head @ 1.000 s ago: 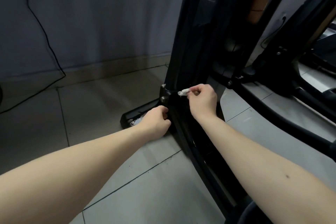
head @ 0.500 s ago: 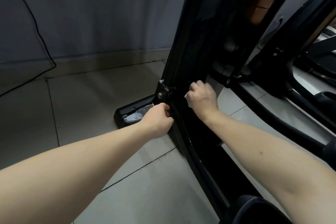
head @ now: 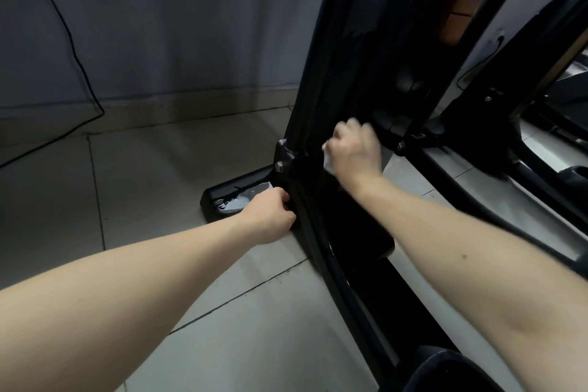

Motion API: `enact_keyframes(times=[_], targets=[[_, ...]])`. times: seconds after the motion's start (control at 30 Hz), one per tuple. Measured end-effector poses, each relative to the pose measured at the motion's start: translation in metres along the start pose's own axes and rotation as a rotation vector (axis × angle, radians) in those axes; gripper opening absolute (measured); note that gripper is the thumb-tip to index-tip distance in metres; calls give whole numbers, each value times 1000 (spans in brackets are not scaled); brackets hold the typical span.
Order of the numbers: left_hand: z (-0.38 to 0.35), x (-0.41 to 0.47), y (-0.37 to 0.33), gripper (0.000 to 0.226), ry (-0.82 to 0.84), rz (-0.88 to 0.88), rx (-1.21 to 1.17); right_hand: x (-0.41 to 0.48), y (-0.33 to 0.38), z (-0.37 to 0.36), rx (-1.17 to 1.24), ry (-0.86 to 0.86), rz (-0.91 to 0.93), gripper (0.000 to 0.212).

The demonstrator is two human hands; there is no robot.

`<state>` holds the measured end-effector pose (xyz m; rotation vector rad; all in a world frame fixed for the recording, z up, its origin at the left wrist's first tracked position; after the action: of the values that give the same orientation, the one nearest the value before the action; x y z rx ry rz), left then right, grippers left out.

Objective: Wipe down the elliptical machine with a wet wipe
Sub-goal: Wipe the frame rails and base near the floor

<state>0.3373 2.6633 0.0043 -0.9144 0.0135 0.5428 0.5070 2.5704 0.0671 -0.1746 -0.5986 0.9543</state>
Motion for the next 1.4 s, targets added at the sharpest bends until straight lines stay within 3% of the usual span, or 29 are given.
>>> enact_keyframes(times=[0.13,0.3,0.5,0.6,0.67,0.87,1.07,1.17,1.3,1.4], targets=[[2,2,4,44,-1,24,9,39,-22,38,32,-294,-156,17],[0,3,10,41,4,44,25,-13,16,-11,15,91,-23,8],[-6,1,5,39,18,33,35,-98,4,-16,542,113,-413,9],[-9,-2,2,37,38,27,33,-106,3,-4,745,65,-661,12],[-10,-4,1,34,44,28,36,-101,12,2,860,55,-712,10],[-5,-10,0,29,12,33,51,-85,57,21,1159,84,-611,10],[1,-10,10,25,12,55,70,-112,65,19,1096,152,-441,16],[5,-9,15,28,6,82,63,-123,59,13,1046,152,-488,9],[9,-7,25,39,17,126,54,-108,71,18,1046,119,-490,24],[11,-6,29,38,25,133,55,-78,81,13,1043,54,-509,22]])
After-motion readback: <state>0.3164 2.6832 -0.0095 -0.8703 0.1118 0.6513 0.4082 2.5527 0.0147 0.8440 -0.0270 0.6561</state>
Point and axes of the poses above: each hand's wrist, its own x-axis towards the middle knuckle, its own z-axis out of the back of the hand, y = z × x, the point moved 2 cm from there along x, towards the middle knuckle, and after that the axes turned 1 degree about y, right-handed, at the moved point
